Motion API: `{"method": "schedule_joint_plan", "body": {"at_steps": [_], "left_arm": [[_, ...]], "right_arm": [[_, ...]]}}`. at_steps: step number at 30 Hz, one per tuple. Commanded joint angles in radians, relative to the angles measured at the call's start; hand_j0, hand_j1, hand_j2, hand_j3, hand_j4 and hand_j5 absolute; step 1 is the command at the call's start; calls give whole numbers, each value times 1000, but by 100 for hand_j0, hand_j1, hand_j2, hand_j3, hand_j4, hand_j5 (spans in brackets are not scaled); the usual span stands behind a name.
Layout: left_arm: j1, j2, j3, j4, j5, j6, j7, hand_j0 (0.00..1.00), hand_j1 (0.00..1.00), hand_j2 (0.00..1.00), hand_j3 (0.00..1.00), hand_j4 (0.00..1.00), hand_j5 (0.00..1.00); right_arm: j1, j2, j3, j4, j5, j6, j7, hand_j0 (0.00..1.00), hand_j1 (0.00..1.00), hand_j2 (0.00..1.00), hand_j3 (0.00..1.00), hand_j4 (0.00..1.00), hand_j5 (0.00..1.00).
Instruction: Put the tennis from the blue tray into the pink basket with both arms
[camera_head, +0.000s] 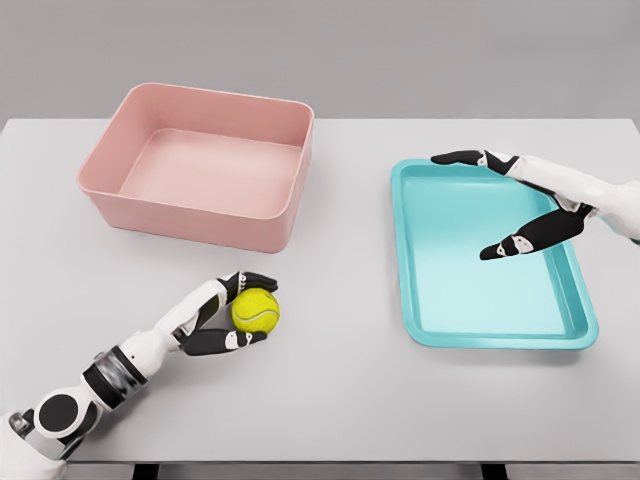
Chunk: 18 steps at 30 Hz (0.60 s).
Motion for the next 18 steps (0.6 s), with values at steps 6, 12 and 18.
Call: {"method": "schedule_joint_plan", "body": {"at_steps": [6,12,18], "left_arm": [[2,2,3,-11,3,-9,0,65,65,65,65,65,65],[-2,4,11,-30,5,-10,0,64,64,64,64,64,64],[2,9,15,-106,12,-12,0,64,64,64,64,64,64]], "right_arm": [[0,0,0,0,-8,3,0,100,100,100,100,100,100],[2,-1,0,1,-8,3,0,100,100,100,100,100,100],[2,-1,0,1,-8,3,0,100,100,100,100,100,100]]}}
